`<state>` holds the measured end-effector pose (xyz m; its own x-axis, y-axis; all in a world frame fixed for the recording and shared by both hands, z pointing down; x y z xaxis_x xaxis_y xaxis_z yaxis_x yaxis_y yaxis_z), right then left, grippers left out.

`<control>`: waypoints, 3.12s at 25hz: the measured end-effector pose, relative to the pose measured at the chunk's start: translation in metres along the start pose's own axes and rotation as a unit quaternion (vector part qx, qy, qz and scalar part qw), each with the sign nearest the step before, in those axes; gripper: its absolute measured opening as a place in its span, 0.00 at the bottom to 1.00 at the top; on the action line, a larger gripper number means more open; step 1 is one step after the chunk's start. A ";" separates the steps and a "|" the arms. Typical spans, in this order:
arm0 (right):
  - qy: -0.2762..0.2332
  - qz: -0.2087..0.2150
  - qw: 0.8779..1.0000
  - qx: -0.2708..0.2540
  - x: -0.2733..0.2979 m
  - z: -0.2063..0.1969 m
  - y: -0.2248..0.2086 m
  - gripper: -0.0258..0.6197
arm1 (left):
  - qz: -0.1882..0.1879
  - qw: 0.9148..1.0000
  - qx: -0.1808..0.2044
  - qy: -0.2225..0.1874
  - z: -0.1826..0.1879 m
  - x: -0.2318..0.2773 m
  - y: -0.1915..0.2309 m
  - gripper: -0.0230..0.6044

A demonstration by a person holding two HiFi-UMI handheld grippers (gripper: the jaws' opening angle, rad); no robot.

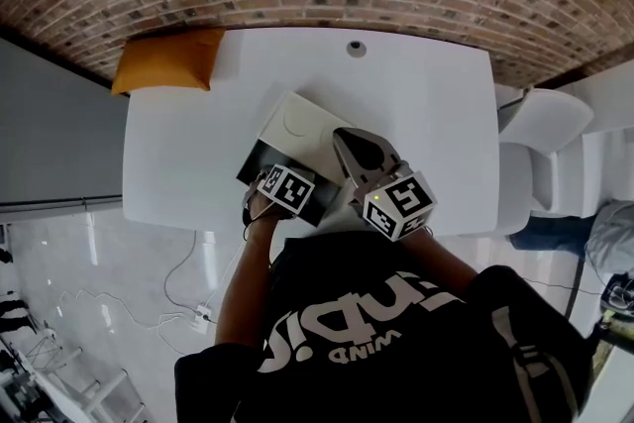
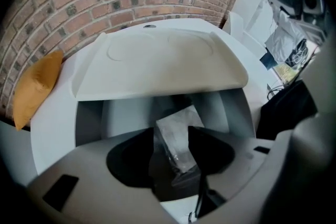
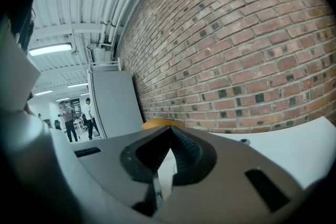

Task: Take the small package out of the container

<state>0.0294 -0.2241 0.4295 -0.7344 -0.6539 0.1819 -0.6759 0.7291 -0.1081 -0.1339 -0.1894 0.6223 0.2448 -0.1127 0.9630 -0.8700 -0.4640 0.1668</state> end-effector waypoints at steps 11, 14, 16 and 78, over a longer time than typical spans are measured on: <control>0.000 -0.008 1.000 0.002 0.000 -0.001 -0.001 0.04 | 0.002 0.999 0.037 -0.001 0.003 0.007 0.009 0.37; 0.002 -0.013 1.000 0.002 -0.001 -0.002 -0.003 0.04 | 0.001 0.999 0.043 -0.004 0.003 0.009 0.008 0.37; 0.004 -0.017 1.000 0.003 -0.002 -0.003 -0.005 0.04 | 0.003 0.999 0.050 -0.005 0.002 0.009 0.007 0.37; 0.005 -0.020 1.000 -0.006 -0.022 -0.005 0.019 0.04 | -0.030 0.992 0.044 -0.116 -0.021 -0.057 -0.008 0.05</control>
<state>0.0326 -0.1950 0.4280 -0.7055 -0.6811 0.1958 -0.7045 0.7042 -0.0889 -0.1503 -0.1607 0.5706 0.3967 -0.2772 0.8751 -0.8120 -0.5506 0.1937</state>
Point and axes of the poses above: the fingertips, and each gripper's own axes: x forward along the fingers, y to its left, z out of its top, the point moved 9 cm from there along -x, backward along the fingers, and after that the axes turned 8 degrees about -x, right-handed, at the moved point
